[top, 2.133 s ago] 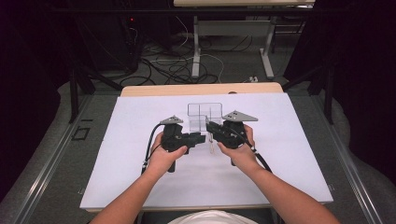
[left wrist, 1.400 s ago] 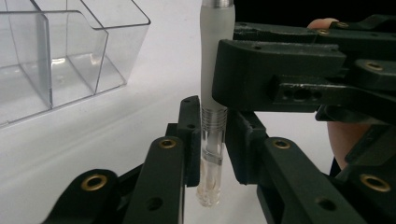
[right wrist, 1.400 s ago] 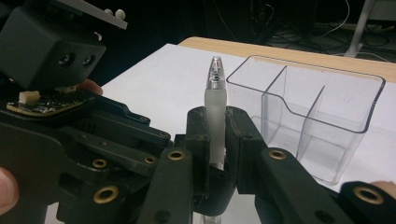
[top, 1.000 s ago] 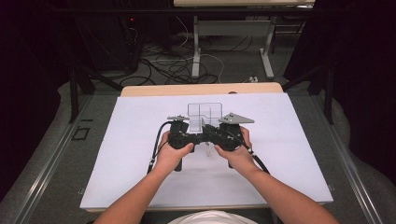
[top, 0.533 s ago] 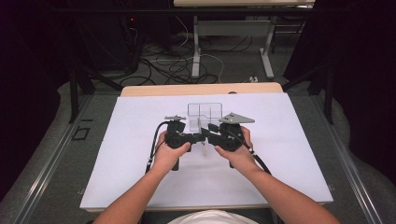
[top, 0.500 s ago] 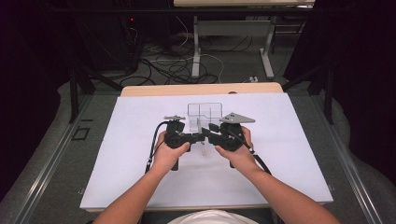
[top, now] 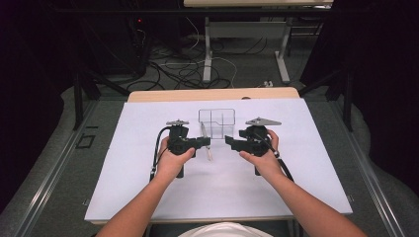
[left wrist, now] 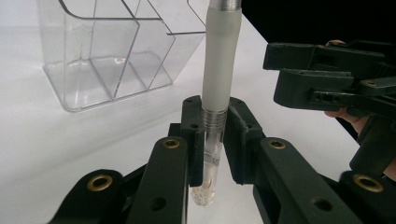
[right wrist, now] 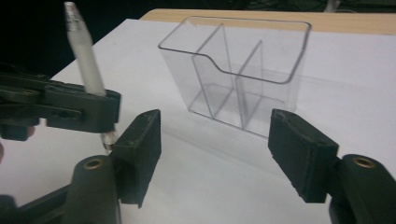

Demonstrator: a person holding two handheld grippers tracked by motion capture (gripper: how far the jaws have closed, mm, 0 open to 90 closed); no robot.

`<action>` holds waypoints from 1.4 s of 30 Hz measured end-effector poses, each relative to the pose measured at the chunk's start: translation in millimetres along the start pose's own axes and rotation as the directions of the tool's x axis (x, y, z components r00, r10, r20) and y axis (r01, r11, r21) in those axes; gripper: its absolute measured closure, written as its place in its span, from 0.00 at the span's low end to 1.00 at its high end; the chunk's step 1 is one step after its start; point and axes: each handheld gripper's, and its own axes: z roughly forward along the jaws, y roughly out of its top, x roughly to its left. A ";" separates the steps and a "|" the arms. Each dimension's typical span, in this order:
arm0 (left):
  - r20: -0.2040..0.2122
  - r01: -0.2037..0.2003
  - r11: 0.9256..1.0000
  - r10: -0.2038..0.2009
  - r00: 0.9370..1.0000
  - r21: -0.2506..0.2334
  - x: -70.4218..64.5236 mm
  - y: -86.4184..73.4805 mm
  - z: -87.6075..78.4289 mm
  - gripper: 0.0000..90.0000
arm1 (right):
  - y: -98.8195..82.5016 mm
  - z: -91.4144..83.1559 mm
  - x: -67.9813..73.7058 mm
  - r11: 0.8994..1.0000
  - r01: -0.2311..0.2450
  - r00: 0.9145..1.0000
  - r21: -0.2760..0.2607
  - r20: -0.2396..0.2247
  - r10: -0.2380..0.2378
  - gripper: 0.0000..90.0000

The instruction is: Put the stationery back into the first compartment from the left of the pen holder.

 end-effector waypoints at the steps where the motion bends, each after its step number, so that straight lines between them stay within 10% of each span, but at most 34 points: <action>1: -0.001 0.000 1.000 0.000 1.000 -0.001 0.2 0.0 -0.1 0.88 | -0.9 -0.9 -3.9 1.000 -0.003 1.000 0.004 0.010 0.003 0.33; 19: -0.063 -0.041 0.999 0.039 0.997 -0.031 1.9 4.2 -13.3 0.88 | -9.6 -16.4 -48.4 0.998 0.025 0.991 0.061 0.133 -0.033 0.00; 32: -0.116 -0.111 0.993 0.104 0.988 -0.050 -4.0 13.8 -21.1 0.88 | -25.9 -29.1 -76.3 0.988 0.049 0.978 0.146 0.195 -0.077 0.00; 42: -0.143 -0.148 0.987 0.137 0.980 -0.065 -9.3 36.6 -28.6 0.88 | -32.3 -38.1 -95.1 0.994 -0.048 0.972 0.101 0.233 0.023 0.00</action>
